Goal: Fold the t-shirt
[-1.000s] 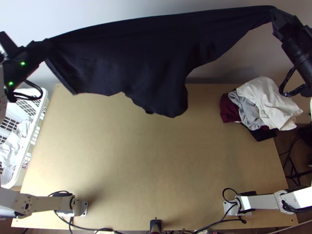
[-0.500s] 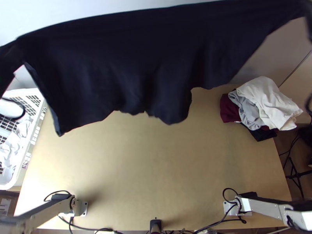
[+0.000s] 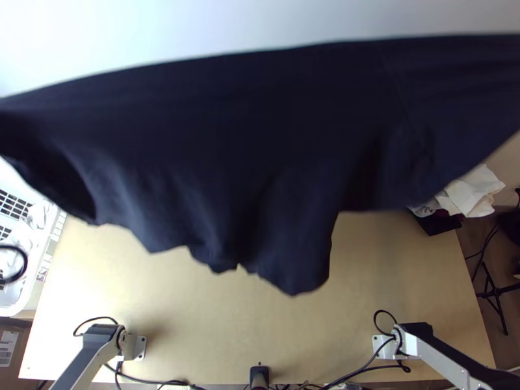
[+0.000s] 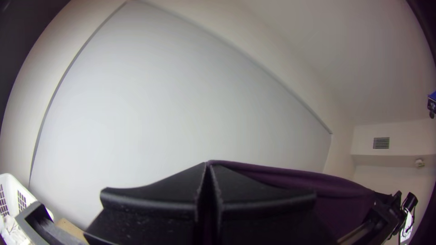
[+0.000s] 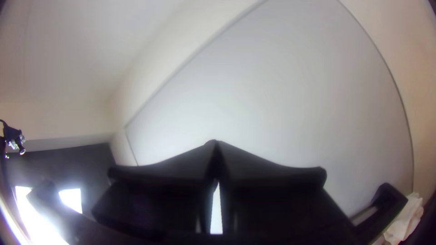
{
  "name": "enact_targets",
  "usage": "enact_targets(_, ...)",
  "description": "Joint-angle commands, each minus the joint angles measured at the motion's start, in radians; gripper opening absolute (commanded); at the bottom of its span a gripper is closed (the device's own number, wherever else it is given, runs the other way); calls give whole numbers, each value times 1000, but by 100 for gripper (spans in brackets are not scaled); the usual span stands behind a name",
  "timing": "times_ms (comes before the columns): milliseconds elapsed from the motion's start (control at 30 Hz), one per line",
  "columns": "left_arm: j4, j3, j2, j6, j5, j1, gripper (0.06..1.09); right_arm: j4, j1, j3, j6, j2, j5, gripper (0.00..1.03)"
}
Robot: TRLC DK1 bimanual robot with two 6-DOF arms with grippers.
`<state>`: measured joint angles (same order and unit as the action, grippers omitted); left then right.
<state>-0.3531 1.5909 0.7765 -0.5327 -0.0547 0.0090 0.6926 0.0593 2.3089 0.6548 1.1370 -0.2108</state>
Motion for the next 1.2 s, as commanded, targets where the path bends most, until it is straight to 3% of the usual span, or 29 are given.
enact_targets(0,16,-94,-157,40,7,20,10,84,-41,-17,3,-102,-13,3)
enact_targets(167,-20,-108,-217,94,7,26,10,177,-39,24,0,-123,-15,3)
enact_targets(300,-80,-197,-292,109,6,25,10,355,-46,4,2,-151,-33,3)
enact_targets(533,-192,-281,-393,135,-2,16,10,479,-30,-152,-24,-241,-33,3)
enact_targets(700,-340,-374,-411,209,-93,11,10,476,-4,-362,-92,-304,-33,3)
enact_targets(867,-316,-514,-413,278,-97,-9,10,407,13,-542,-176,-309,-33,3)
enact_targets(1167,-15,-730,-352,353,-96,17,10,54,66,-858,-261,-217,-32,3)
